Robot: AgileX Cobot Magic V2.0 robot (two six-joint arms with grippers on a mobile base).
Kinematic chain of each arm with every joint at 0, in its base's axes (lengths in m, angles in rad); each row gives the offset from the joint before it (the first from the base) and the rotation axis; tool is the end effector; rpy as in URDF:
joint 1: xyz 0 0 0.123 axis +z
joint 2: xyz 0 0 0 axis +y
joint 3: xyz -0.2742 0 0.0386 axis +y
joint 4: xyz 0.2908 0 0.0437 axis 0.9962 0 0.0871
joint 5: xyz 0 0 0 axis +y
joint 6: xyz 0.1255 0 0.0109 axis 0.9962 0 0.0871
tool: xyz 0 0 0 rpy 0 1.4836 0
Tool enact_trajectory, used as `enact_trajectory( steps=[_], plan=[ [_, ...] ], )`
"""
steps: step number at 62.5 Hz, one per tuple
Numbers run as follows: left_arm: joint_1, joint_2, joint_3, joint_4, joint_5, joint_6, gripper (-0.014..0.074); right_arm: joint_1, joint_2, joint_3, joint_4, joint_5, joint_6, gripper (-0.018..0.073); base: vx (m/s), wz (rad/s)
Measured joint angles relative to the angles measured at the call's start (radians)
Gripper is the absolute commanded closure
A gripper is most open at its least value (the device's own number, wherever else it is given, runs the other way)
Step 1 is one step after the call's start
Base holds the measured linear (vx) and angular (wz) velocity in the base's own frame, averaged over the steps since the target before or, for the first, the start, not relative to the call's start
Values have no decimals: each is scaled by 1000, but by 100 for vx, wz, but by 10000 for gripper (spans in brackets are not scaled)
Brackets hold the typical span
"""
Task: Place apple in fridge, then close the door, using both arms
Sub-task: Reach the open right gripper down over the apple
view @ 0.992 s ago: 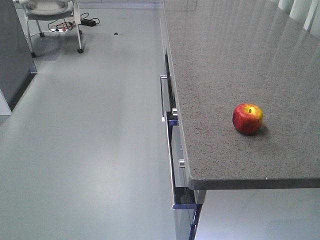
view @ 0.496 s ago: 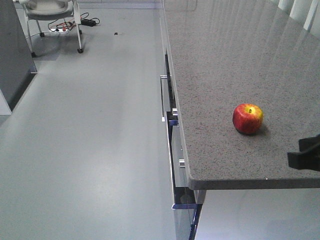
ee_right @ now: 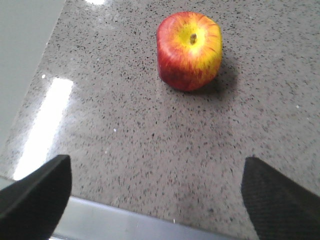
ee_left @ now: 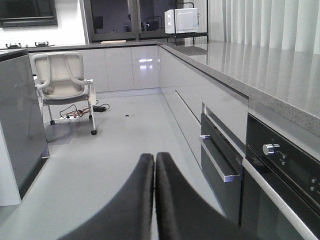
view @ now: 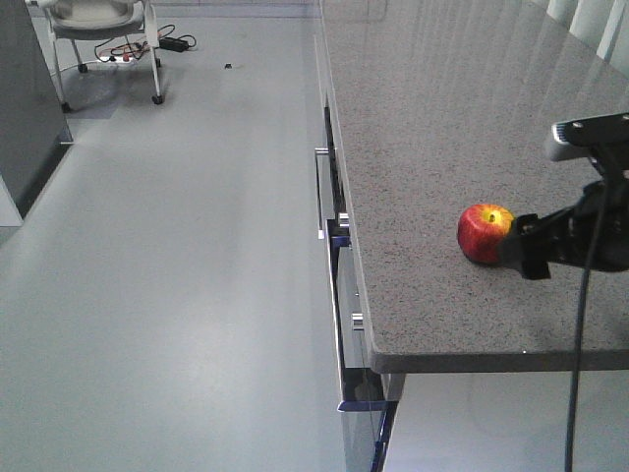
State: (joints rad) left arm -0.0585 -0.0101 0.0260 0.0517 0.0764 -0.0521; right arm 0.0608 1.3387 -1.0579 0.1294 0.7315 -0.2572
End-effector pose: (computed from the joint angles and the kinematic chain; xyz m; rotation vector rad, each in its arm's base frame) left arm 0.1426 -0.0079 0.1972 0.0426 1.5754 -0.0432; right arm 0.3406 0.0316 0.2602 -0.3109 2.4685 0.0655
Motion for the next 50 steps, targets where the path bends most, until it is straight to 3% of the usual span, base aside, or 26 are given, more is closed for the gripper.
enact_trajectory(
  steps=[13, 25, 50],
  plan=[
    [0, 0, 0, 0, 0, 0, 603, 0, 161, -114, 1, 1, -3, -111, 0, 0],
    [0, 0, 0, 0, 0, 0, 603, 0, 302, -235, -58, 1, -3, -62, 0, 0],
    [0, 0, 0, 0, 0, 0, 603, 0, 515, -407, -92, 0, -3, -43, 0, 0]
  ],
)
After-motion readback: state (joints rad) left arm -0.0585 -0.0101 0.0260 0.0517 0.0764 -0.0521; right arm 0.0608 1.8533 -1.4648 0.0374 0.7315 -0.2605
